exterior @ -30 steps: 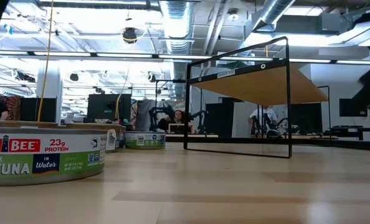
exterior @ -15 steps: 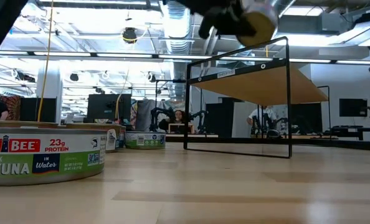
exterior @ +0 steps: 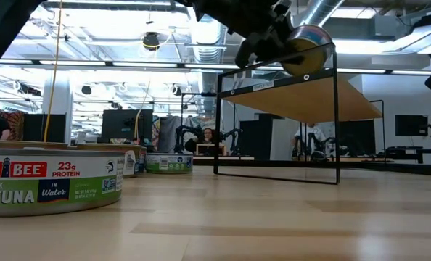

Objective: Stack canned seafood by type on shelf
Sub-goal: Put the blue and pink tuna can on the shelf

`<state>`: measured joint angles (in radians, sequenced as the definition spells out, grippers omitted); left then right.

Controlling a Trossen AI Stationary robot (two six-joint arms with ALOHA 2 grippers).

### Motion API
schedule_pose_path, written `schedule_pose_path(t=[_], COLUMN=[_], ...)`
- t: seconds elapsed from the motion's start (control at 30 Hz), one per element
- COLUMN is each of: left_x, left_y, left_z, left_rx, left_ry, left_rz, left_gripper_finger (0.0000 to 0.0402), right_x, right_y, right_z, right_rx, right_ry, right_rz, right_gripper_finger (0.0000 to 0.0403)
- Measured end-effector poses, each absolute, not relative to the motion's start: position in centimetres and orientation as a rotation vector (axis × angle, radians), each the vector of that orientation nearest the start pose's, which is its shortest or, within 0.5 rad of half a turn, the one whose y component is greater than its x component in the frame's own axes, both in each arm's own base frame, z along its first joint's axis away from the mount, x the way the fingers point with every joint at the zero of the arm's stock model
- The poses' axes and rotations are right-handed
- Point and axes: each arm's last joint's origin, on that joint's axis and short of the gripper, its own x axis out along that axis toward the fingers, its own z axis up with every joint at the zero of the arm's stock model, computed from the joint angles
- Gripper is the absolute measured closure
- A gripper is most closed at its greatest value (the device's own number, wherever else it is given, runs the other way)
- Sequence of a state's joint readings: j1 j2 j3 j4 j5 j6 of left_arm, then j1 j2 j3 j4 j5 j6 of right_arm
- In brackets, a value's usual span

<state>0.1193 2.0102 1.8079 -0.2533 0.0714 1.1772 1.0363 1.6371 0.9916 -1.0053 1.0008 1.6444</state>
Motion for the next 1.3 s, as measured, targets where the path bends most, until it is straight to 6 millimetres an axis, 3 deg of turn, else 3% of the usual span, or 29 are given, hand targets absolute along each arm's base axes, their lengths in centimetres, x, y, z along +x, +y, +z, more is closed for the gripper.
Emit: schedule_pose_path(t=[0.27,0.57,1.3], left_x=[46.8,46.8,46.5], left_y=[5.3,3.0,2.1], left_z=[30.9,30.4,31.2], left_rx=[1.073,1.05,1.04], left_ry=[0.451,0.513,0.515], left_rz=[-0.187,-0.17,-0.137], left_gripper_finger=[0.021,0.0195,0.0141], right_x=[15.7,15.7,15.8], right_y=[21.1,21.1,21.0], right_z=[18.4,18.5,18.5], right_rx=[0.134,0.143,0.154], right_ry=[0.561,0.559,0.556], right_rz=[-0.579,-0.58,-0.583], right_gripper_finger=[0.0117,0.0117,0.0117])
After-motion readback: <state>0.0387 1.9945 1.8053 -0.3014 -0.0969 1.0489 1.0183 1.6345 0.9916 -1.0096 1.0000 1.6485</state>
